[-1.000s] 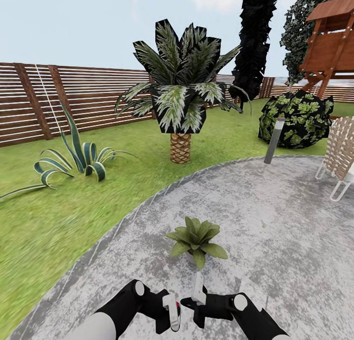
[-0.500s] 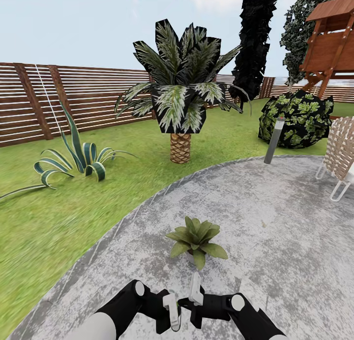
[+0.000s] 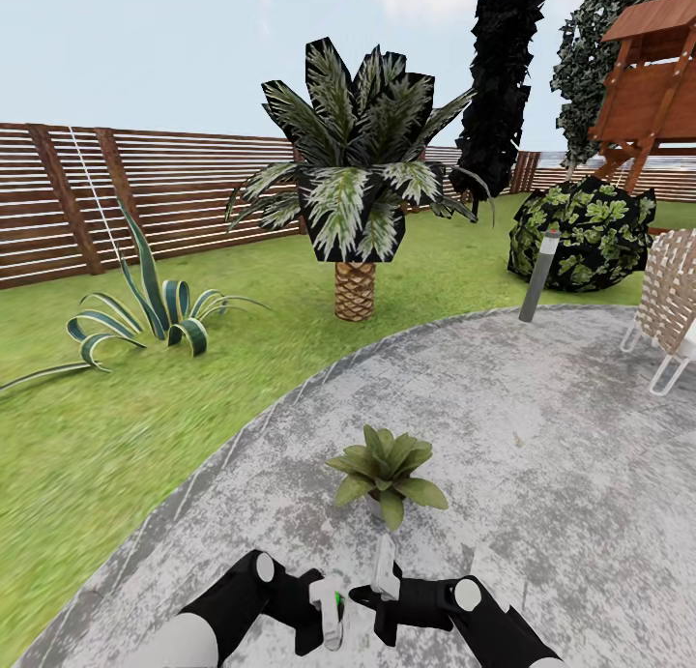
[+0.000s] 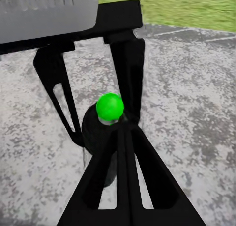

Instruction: Pick up the pesticide atomizer in the garden and spray insectifuge to fully cover both potted plants in the garden.

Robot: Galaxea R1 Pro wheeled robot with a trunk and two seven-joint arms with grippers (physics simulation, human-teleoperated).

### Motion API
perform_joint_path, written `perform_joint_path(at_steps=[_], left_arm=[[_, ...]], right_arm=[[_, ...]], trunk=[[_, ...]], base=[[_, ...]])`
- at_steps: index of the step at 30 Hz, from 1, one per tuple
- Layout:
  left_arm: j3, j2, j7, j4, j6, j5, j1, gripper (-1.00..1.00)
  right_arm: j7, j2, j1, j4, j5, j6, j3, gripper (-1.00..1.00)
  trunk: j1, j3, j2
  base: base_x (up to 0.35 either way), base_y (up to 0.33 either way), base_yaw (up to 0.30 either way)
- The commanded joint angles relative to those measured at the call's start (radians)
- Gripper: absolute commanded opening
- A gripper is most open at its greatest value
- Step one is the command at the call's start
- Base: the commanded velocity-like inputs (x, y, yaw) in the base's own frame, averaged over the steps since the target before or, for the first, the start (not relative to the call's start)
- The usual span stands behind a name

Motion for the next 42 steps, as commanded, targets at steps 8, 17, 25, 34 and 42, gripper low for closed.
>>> perform_joint_path(at_steps=[8,17,25,34,42], left_arm=[[0.001,0.104,0.002,-0.006,-0.005,-0.012,-0.001,-1.00],[0.001,0.181,0.044,-0.007,-0.010,-0.012,0.003,-1.00],[0.102,0.184,0.148,-0.002,0.007,0.000,0.005,-1.00],[0.306,0.180,0.172,0.018,0.113,0.005,0.011,-1.00],[0.318,0.174,0.168,0.033,0.339,0.037,0.012,-1.00]], right_arm=[[0.000,0.000,0.000,-0.001,0.008,-0.005,-0.001,-1.00],[-0.005,-0.003,0.000,0.002,0.010,-0.006,-0.003,1.00],[-0.055,-0.085,0.000,0.007,0.009,-0.007,-0.007,1.00],[-0.641,-0.126,0.004,0.406,-0.008,-0.007,-0.010,1.00],[-0.782,-0.130,0.008,0.489,-0.500,-0.015,-0.011,1.00]], trunk=[[0.000,-0.001,0.000],[0.000,-0.001,0.000],[0.000,-0.001,0.000],[0.000,-0.001,0.000],[0.000,-0.001,0.000]], base=[[0.000,0.000,0.000],[0.000,0.000,0.000],[0.000,0.000,0.000],[0.000,0.000,0.000],[0.000,0.000,0.000]])
